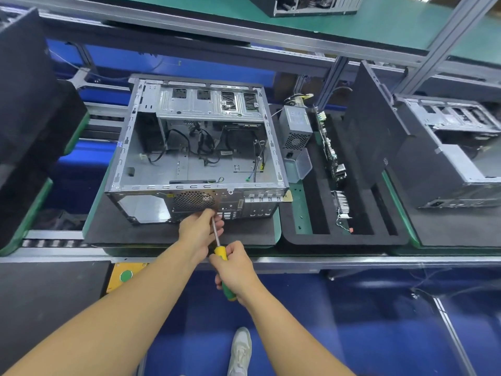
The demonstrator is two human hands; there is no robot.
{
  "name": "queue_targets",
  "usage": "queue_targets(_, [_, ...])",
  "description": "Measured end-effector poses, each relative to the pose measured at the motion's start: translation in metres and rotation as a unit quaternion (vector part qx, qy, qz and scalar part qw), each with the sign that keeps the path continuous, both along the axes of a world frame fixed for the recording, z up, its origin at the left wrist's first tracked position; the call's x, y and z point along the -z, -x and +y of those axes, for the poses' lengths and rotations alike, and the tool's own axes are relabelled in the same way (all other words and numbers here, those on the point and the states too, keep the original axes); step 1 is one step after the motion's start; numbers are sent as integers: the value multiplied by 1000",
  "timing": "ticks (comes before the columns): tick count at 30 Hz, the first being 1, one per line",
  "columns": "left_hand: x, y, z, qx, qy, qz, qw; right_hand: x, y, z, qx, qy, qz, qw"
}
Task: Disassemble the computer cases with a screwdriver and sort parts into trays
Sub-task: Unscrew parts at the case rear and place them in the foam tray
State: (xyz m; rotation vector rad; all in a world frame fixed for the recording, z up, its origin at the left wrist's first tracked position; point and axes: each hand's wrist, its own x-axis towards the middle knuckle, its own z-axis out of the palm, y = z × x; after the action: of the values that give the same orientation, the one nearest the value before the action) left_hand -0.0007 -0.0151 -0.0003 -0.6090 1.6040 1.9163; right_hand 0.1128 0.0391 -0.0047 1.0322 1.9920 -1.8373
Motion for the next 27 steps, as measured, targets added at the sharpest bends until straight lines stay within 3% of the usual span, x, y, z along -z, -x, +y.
queue_targets(7, [6,-4,3,56,40,-22,997,-6,-21,37,-92,-28,2,995])
queue_targets(10, [12,-16,3,114,84,-14,990,-11,-32,66,-118,33,54,991])
queue_targets(14, [2,-37,34,344,115,30,931,-24,-46,118,-31,180,142,973])
queue_targets(17, [-17,-55,87,446,61,52,892,-37,-48,160,69,162,166,970])
queue_targets(21, [-29,-67,159,374,67,48,924,-49,-49,208,148,12,116,982])
queue_targets(27, [-22,-64,213,262,72,-34,962,-50,-57,256,250,34,94,963])
